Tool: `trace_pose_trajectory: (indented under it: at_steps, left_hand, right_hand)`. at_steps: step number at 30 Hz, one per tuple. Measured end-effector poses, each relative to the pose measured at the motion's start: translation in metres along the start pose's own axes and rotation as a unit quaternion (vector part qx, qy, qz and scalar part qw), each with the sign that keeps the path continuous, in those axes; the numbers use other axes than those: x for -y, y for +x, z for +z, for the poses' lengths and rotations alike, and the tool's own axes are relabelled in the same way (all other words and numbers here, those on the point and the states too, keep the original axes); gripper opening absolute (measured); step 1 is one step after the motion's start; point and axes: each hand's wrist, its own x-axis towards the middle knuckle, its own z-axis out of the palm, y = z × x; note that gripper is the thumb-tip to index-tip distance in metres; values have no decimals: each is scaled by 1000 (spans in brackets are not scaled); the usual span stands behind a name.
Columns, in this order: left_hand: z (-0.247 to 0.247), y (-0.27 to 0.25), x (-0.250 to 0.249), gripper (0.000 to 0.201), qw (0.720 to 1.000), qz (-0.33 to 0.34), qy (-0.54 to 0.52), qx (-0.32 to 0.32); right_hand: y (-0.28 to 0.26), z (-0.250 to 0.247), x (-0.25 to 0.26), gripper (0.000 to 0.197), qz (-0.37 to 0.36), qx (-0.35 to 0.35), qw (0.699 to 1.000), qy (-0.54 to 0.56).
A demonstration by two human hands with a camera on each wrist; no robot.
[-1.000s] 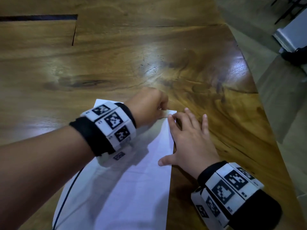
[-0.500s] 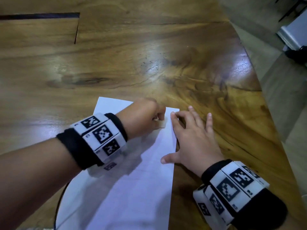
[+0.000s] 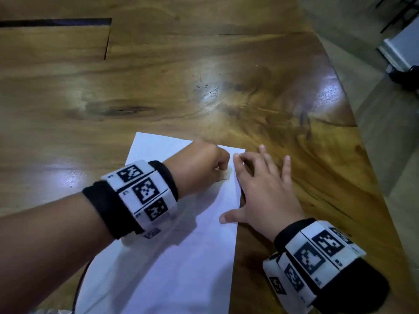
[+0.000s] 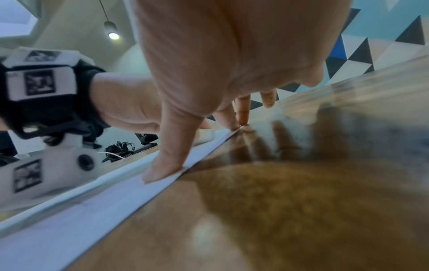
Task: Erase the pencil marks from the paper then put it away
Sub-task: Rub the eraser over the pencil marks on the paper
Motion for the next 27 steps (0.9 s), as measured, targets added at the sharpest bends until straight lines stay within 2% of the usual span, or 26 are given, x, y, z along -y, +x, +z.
trace_pose_trajectory:
  at_steps: [3,5,7,11,16,18,21,25,27]
  left_hand:
    - [12,-27,3,21,999,38,-15,35]
    - [17,-41,4,15,998,33,-22,56]
    - [20,-46,5,11,998,26,-21,49]
    - [21,-47,2,9,999,-2,-27,33]
    - [-1,-21,3,7,994,-59,-34,82]
    - [-12,0,5,7,994,-85,-51,35]
    - [-17,26,1,9,993,-91,-63,-41]
    - [-8,32,-5,4,995,-82,-29,-51]
    - [-3,20,-4,4,998,-56,-26,-26]
  right_hand:
    - [0,0,-1,120,-1,-1,1000,0]
    - [0,0,-1,120,-4,-2,1000,1]
    - [-1,0,-1,120,-8,-4,1000,8]
    - [-2,-1,-6,118,-1,-12,1000,28]
    - [-3,-4,-6,120,3,-7,1000,-3]
    - [-3,-4,-6,120,1,-5,1000,-14]
    - [-3,-5,-6,119,2,1,1000,-29]
    - [-2,-4,-7,121,21,8,1000,-20]
    - [-1,-2,-7,121,28,10,999,-24]
